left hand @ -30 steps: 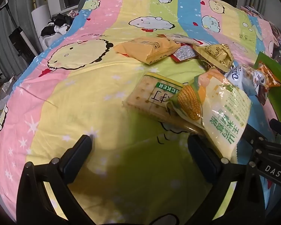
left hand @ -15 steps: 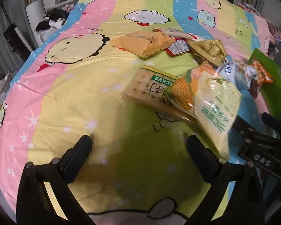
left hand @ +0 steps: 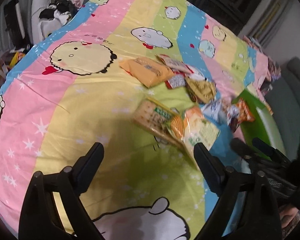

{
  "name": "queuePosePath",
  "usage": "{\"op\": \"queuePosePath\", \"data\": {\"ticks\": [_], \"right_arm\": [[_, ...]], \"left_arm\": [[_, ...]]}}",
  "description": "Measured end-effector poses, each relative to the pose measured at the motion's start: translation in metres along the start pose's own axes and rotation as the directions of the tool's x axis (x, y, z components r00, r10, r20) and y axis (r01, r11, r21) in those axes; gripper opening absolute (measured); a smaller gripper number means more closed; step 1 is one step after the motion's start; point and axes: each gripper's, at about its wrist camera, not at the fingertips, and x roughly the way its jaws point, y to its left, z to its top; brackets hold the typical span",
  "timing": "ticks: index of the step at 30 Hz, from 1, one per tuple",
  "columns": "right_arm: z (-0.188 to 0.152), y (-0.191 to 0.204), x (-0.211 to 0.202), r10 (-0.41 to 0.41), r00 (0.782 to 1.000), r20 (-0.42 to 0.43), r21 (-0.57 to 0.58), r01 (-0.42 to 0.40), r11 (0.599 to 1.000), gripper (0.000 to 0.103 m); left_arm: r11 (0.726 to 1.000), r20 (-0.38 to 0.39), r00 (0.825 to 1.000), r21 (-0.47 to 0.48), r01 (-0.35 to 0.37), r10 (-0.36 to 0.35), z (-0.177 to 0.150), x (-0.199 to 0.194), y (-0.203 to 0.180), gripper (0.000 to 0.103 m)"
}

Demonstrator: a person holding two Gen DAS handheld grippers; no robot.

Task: Organize snacks
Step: 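Move the right tool toward the orange-yellow snack packet in the pile, then grasp the orange-yellow snack packet with the right tool and lift it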

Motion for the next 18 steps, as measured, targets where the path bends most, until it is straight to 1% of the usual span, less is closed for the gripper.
{"op": "queuePosePath", "data": {"ticks": [1, 2, 4, 7, 8, 9, 10, 12, 14, 15, 17, 18], "right_arm": [[0.011, 0.002, -0.008, 0.044, 0.999, 0.005, 0.01, -0.044, 0.999, 0.102], [0.018, 0.004, -0.011, 0.07, 0.998, 0.003, 0.014, -0.07, 0.997, 0.102], [0.04, 0.01, -0.012, 0.145, 0.989, -0.013, 0.023, -0.144, 0.989, 0.102], [0.077, 0.024, 0.0, 0.266, 0.962, -0.06, 0.025, -0.265, 0.964, 0.102], [0.093, 0.03, 0.01, 0.31, 0.947, -0.081, 0.033, -0.309, 0.951, 0.098], [0.101, 0.034, 0.015, 0.331, 0.939, -0.094, 0.04, -0.328, 0.944, 0.094], [0.113, 0.039, 0.026, 0.353, 0.928, -0.116, 0.048, -0.35, 0.936, 0.092], [0.132, 0.049, 0.049, 0.382, 0.911, -0.159, 0.065, -0.376, 0.924, 0.083], [0.149, 0.06, 0.075, 0.408, 0.887, -0.216, 0.078, -0.401, 0.913, 0.076], [0.154, 0.065, 0.087, 0.417, 0.876, -0.242, 0.082, -0.41, 0.908, 0.075], [0.162, 0.074, 0.112, 0.423, 0.857, -0.294, 0.082, -0.418, 0.905, 0.074], [0.164, 0.078, 0.123, 0.418, 0.853, -0.313, 0.08, -0.415, 0.906, 0.074]], "left_arm": [[1.0, 0.006, 1.0, -0.021, 0.013, -0.013, 0.008, -0.003, 0.003, 0.088], [0.999, 0.008, 1.0, -0.032, 0.022, -0.022, 0.014, -0.005, 0.005, 0.088], [0.998, 0.007, 1.0, -0.059, 0.025, -0.024, 0.031, -0.004, 0.012, 0.086], [0.997, -0.011, 0.999, -0.078, 0.029, -0.03, 0.05, 0.005, 0.019, 0.081], [0.996, -0.025, 0.999, -0.085, 0.037, -0.039, 0.059, 0.012, 0.021, 0.079], [0.994, -0.039, 0.998, -0.098, 0.049, -0.053, 0.067, 0.021, 0.022, 0.077], [0.992, -0.05, 0.996, -0.113, 0.061, -0.067, 0.074, 0.027, 0.023, 0.075], [0.987, -0.064, 0.994, -0.136, 0.081, -0.09, 0.085, 0.04, 0.024, 0.072], [0.984, -0.073, 0.993, -0.159, 0.082, -0.095, 0.098, 0.054, 0.024, 0.07], [0.982, -0.073, 0.992, -0.17, 0.085, -0.098, 0.103, 0.061, 0.023, 0.07], [0.98, -0.098, 0.99, -0.179, 0.083, -0.102, 0.111, 0.076, 0.022, 0.068], [0.98, -0.108, 0.989, -0.182, 0.079, -0.099, 0.113, 0.082, 0.023, 0.064]]}}
